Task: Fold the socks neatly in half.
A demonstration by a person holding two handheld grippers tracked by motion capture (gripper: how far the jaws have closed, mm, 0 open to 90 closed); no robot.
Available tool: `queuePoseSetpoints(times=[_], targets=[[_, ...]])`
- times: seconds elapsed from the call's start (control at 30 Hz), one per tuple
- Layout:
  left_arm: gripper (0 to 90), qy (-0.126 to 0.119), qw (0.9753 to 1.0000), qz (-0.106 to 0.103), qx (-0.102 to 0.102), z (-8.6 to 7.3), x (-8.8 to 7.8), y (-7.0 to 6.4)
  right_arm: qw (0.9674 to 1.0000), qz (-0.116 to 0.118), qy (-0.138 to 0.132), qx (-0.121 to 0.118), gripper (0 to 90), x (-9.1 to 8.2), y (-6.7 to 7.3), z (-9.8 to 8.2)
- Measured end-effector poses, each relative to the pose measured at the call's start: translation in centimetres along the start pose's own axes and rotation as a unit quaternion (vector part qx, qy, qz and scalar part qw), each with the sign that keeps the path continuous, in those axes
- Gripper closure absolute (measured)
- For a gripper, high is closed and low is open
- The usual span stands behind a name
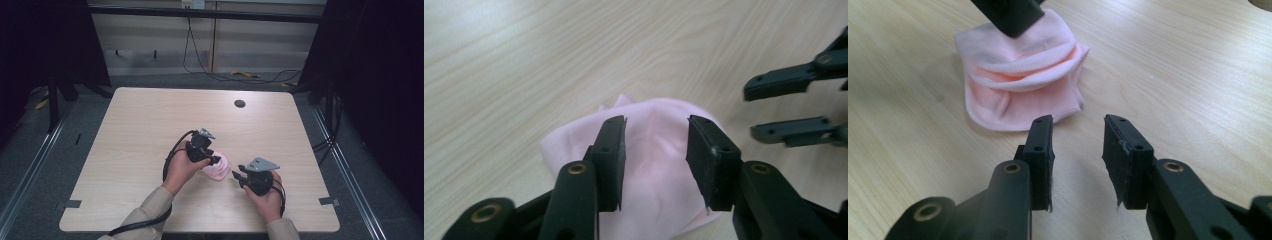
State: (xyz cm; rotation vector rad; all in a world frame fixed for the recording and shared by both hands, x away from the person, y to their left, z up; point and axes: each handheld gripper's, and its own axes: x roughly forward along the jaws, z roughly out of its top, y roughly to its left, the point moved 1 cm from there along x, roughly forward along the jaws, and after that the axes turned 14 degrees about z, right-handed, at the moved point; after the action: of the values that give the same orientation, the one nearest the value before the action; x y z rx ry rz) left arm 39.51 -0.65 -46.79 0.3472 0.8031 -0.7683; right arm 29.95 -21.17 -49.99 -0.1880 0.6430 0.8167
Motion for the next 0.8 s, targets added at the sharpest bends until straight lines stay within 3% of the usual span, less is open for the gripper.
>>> queuePoseSetpoints(times=[0.03, 0.17, 0.27, 0.33, 0.37, 0.4, 0.43, 0.5, 0.57, 0.6, 0.67, 0.8], targets=[[61.6, 0.002, 0.9999, 0.009, 0.006, -0.1, 0.3, 0.0, 1.0, 0.001, 0.0, 0.002, 65.3, 0.0, 0.0, 0.0], [66.7, -0.004, 0.9996, 0.026, -0.003, -0.5, 1.7, -0.3, 1.0, 0.002, 0.0, 0.001, 65.3, 0.1, 0.0, 0.0], [65.2, 0.004, 0.9997, 0.023, 0.002, -0.7, 2.4, -0.9, 1.0, 0.002, 0.0, 0.0, 65.2, 0.1, 0.0, -0.1], [63.6, 0.001, 0.9997, 0.021, 0.013, -0.9, 2.6, -1.5, 1.0, 0.003, 0.0, -0.001, 65.2, 0.1, 0.0, -0.1], [61.0, 0.007, 0.9993, 0.019, 0.03, -0.8, 2.5, -2.1, 1.0, 0.002, 0.0, -0.001, 65.2, 0.1, -0.1, -0.1], [58.9, 0.007, 0.9993, 0.019, 0.03, -0.8, 2.5, -2.1, 1.0, 0.002, 0.0, -0.002, 65.0, 0.1, -0.1, -0.1], [56.3, 0.013, 0.9981, 0.022, 0.055, -0.7, 2.3, -2.7, 1.0, 0.002, 0.0, -0.002, 65.0, 0.1, -0.1, -0.1], [50.0, 0.013, 0.9975, 0.019, 0.067, -0.8, 2.2, -3.0, 1.0, 0.001, -0.001, -0.002, 64.6, 0.1, 0.0, -0.1], [47.1, 0.009, 0.9975, 0.018, 0.068, -0.8, 2.1, -3.1, 1.0, 0.002, -0.002, -0.003, 64.1, 0.1, 0.0, -0.1], [41.4, 0.004, 0.9981, 0.007, 0.061, -0.9, 2.0, -3.0, 1.0, -0.001, -0.001, -0.002, 62.9, 0.2, 0.0, -0.1], [39.2, 0.003, 0.9988, -0.005, 0.049, -0.9, 1.7, -2.7, 1.0, -0.003, 0.0, -0.003, 61.2, 0.2, 0.0, -0.1], [39.2, -0.013, 0.9992, 0.003, 0.037, -0.8, 0.7, -1.8, 1.0, -0.002, 0.001, 0.003, 60.0, 0.2, -0.1, -0.1]])
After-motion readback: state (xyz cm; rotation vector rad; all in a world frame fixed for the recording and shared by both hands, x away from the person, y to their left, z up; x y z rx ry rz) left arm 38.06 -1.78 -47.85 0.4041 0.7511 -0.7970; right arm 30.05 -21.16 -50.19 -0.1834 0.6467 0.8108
